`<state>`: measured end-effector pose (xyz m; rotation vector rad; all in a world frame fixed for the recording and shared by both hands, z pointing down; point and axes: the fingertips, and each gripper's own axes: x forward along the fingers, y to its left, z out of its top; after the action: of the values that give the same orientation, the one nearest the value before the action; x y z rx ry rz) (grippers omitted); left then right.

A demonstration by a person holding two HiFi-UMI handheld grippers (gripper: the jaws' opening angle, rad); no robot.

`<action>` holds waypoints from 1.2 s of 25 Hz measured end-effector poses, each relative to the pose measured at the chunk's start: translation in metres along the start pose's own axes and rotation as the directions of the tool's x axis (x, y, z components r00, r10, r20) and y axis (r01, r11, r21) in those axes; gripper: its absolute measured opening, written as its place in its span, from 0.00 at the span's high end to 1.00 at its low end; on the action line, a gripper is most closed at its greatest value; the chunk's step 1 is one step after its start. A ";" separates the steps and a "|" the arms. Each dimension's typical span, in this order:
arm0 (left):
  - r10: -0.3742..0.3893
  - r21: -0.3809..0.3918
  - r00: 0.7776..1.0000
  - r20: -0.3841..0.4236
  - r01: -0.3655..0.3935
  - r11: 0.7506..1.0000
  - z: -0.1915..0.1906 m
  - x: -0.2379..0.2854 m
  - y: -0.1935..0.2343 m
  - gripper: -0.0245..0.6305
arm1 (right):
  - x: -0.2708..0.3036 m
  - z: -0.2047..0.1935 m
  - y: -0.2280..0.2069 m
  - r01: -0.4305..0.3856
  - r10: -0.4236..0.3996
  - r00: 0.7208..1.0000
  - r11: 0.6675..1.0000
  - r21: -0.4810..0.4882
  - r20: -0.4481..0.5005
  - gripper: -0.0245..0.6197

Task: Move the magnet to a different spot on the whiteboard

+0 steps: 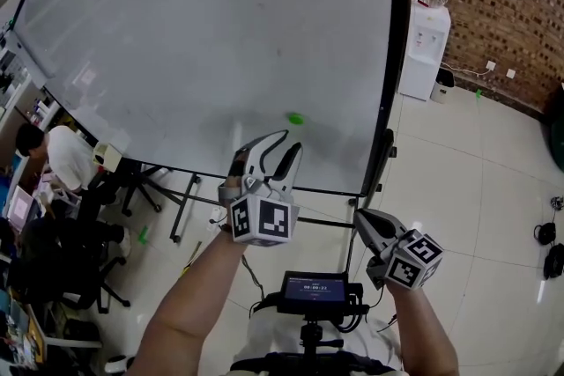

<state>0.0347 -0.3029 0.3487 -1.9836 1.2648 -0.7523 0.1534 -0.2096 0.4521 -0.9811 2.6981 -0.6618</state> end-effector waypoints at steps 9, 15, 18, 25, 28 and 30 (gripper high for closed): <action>-0.124 -0.317 0.987 0.099 0.149 0.937 0.004 -0.023 -0.015 0.75 | 0.001 -0.002 0.002 -0.019 0.017 1.000 0.998 0.061 0.022 0.91; -0.171 -0.516 0.974 0.148 0.223 0.827 -0.019 -0.038 -0.017 0.78 | 0.006 -0.005 0.008 -0.017 0.015 0.999 0.998 0.059 0.028 0.91; -0.184 -0.561 0.969 0.164 0.245 0.791 -0.027 -0.048 -0.014 0.80 | 0.008 -0.004 0.013 -0.008 0.006 0.999 0.999 0.048 0.033 0.91; -0.255 -0.604 0.935 0.246 0.353 0.715 -0.048 -0.074 -0.026 0.85 | 0.017 -0.007 0.035 0.016 -0.016 0.999 1.000 0.008 0.030 0.91; -0.278 -0.638 0.922 0.268 0.386 0.666 -0.062 -0.090 -0.027 0.86 | 0.023 -0.009 0.051 0.033 -0.033 0.999 0.999 -0.008 0.030 0.91; -0.290 -0.664 0.918 0.270 0.395 0.635 -0.074 -0.102 -0.028 0.86 | 0.026 -0.013 0.060 0.052 -0.051 0.998 0.998 -0.020 0.032 0.91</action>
<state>-0.0434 -0.2166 0.4038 -2.9216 1.2023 -0.2681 0.0953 -0.1813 0.4340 -1.0609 2.6664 -0.6233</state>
